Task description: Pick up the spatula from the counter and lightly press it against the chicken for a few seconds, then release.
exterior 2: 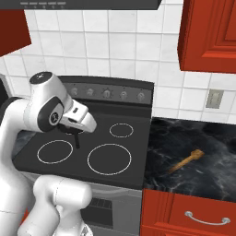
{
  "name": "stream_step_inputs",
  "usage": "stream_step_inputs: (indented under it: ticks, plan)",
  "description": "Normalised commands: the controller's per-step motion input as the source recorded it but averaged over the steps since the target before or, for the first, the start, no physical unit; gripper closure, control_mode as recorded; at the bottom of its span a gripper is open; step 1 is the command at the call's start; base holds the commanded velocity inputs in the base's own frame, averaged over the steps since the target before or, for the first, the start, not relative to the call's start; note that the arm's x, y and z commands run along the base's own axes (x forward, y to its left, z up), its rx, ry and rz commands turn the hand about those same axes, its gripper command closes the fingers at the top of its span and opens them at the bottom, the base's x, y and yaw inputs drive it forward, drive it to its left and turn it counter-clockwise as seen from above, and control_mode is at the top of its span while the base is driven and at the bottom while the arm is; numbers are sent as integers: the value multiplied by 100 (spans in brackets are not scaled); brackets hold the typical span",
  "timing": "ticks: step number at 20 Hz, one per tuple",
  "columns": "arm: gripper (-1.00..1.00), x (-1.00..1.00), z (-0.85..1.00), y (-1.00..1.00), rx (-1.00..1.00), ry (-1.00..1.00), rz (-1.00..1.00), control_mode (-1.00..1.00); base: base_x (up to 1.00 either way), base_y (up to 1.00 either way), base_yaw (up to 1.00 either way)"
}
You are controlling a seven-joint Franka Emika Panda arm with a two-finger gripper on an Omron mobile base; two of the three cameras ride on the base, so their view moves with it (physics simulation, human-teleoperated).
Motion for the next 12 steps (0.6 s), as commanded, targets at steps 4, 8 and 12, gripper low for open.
stream_step_inputs:
  ticks: [4, 8, 12]
  plan:
    - [-100, 0, 1, -14, 0, -1, -5, -100, 0, 0, 0]
    - [-100, 0, 1, -28, 0, 0, -3, -100, 0, 0, 0]
    - [-100, 0, 2, -28, 0, 0, -1, -100, 0, 0, 0]
